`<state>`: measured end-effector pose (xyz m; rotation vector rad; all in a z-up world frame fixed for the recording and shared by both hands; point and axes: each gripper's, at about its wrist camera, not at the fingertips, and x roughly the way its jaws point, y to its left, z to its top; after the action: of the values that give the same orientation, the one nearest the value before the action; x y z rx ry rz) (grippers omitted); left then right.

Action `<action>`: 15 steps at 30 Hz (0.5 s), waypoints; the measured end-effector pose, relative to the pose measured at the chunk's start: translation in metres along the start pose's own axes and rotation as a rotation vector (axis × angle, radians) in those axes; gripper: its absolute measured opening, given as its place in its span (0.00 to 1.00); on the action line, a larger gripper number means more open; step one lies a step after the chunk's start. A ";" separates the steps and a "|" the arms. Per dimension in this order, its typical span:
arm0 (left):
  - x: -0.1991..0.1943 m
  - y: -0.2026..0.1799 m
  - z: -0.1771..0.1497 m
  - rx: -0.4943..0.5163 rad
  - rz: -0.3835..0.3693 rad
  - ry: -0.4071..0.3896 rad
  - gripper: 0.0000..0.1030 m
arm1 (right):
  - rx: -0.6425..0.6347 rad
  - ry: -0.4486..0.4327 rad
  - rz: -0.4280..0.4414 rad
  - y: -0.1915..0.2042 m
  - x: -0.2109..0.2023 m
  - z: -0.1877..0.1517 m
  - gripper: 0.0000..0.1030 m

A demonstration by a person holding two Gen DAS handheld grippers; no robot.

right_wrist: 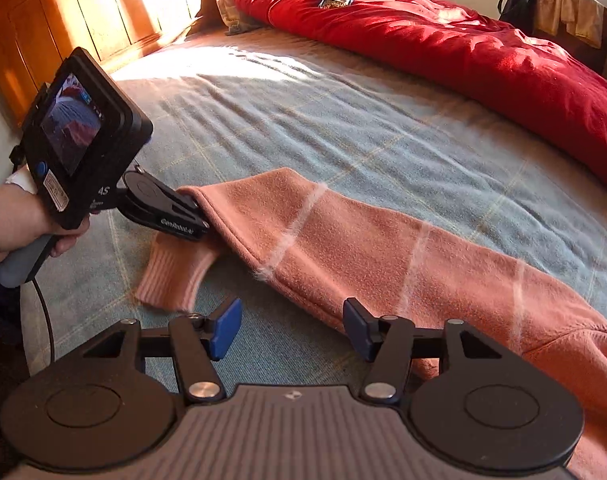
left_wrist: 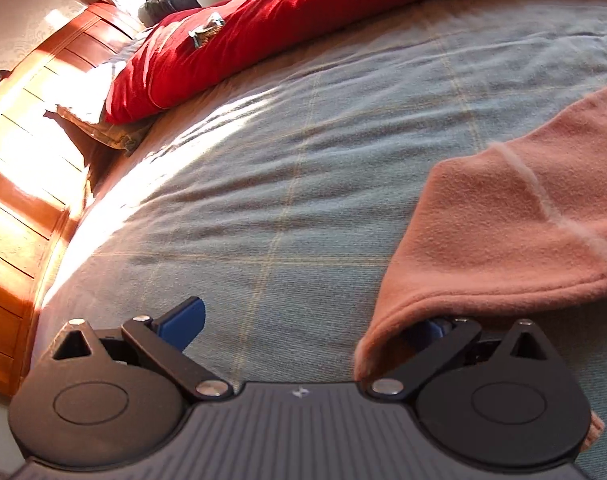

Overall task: Fold clothes
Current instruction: 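Smooth the stretched sleeve flat with the right tool while the left tool presses the cuff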

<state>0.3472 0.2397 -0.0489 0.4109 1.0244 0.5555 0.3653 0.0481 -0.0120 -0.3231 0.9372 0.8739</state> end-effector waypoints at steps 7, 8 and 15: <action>-0.015 0.049 0.012 -0.059 0.378 -0.089 0.99 | 0.012 0.012 -0.062 -0.016 -0.008 -0.014 0.61; -0.017 0.057 0.012 -0.088 0.381 -0.094 0.99 | 0.013 0.015 -0.063 -0.017 -0.007 -0.014 0.62; -0.015 0.076 -0.010 -0.298 -0.009 0.027 0.99 | 0.013 0.030 -0.042 -0.014 0.001 -0.014 0.63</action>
<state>0.3141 0.2913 -0.0001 0.1352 0.9510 0.6958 0.3683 0.0321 -0.0223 -0.3441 0.9599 0.8265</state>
